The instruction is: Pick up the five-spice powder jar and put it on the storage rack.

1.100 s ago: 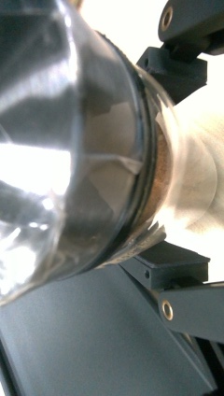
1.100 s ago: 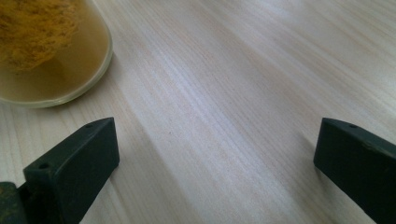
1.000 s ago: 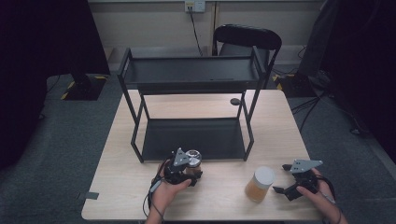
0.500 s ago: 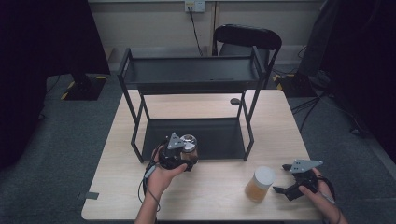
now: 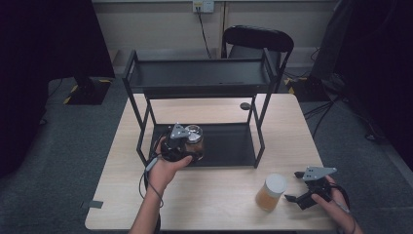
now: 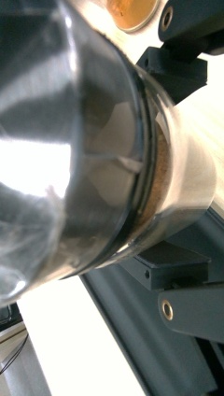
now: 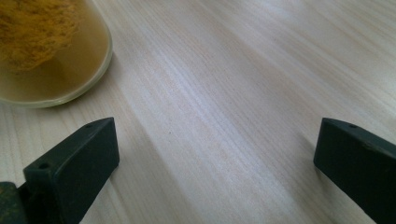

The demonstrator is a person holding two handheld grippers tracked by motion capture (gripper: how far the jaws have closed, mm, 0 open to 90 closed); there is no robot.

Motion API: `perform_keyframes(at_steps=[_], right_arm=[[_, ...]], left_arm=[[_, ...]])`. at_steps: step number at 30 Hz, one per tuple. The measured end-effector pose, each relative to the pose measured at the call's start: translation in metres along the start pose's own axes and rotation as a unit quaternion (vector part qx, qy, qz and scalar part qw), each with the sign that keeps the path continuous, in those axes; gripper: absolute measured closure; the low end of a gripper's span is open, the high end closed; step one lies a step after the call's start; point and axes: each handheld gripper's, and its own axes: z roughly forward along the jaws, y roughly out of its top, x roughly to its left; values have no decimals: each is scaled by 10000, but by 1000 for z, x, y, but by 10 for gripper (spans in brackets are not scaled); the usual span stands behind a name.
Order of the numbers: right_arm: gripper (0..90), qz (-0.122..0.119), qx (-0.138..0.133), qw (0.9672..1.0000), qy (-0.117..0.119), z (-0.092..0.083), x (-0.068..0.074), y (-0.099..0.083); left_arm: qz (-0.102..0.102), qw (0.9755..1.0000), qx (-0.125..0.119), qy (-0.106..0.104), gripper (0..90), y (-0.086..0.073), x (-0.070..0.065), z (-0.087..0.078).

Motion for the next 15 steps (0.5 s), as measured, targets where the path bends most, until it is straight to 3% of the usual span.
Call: perform_keyframes(at_steps=[15], right_arm=[[0, 1, 0, 10000, 0, 0, 0, 0]], left_arm=[[38, 9999, 33, 132, 308, 36, 5, -20]])
